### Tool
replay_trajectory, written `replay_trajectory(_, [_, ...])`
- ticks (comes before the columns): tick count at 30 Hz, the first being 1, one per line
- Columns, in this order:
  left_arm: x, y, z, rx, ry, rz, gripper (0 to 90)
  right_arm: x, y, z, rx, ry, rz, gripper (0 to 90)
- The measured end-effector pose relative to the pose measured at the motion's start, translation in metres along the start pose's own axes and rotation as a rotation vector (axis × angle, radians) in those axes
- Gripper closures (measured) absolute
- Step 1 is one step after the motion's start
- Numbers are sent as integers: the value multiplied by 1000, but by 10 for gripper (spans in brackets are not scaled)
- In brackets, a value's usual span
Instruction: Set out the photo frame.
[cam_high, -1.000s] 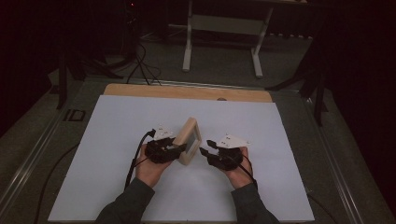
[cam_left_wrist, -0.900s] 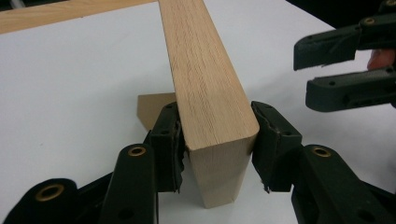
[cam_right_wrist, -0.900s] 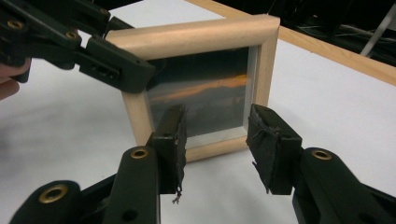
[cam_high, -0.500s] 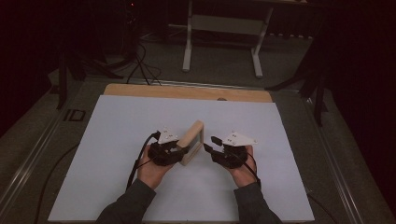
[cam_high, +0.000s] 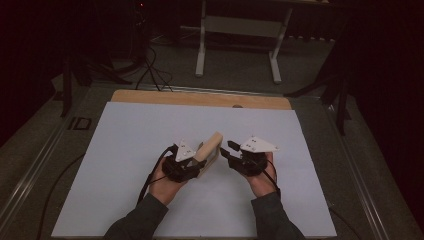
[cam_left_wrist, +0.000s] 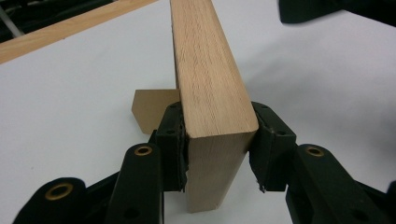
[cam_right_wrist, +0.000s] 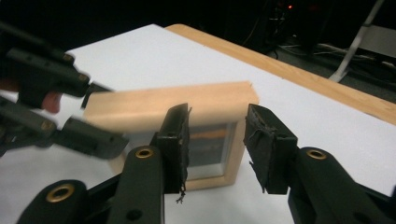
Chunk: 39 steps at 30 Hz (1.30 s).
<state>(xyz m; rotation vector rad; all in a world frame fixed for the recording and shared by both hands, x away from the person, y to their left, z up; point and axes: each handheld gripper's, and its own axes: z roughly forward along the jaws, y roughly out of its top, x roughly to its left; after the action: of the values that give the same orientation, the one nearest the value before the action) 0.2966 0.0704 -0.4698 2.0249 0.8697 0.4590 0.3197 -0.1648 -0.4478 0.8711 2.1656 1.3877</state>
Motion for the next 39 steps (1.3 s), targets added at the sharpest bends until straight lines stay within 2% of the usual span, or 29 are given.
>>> replay_trajectory(4, [-1, -1, -2, 0, -14, 4, 605, -2, 4, 3, -4, -16, 6, 638])
replay_trajectory(9, [-5, -2, -3, -4, -27, 35, 605, -6, 12, 10, -9, -33, 6, 678])
replay_trajectory(13, [-7, -3, -3, -9, -34, 55, 604, -8, 20, 16, -14, -40, 3, 748])
replay_trajectory(20, [-9, -4, -4, -8, -35, 62, 604, -12, 26, 31, 6, -48, 3, 885])
replay_trajectory(24, [-10, -4, -4, -9, -33, 71, 604, -13, 28, 37, 12, -50, 9, 895])
replay_trajectory(34, [-11, -4, -4, -7, -31, 78, 604, -15, 26, 57, 68, -64, 15, 897])
replay_trajectory(39, [-11, -5, -4, -9, -24, 81, 603, -15, 24, 60, 86, -70, 23, 897])
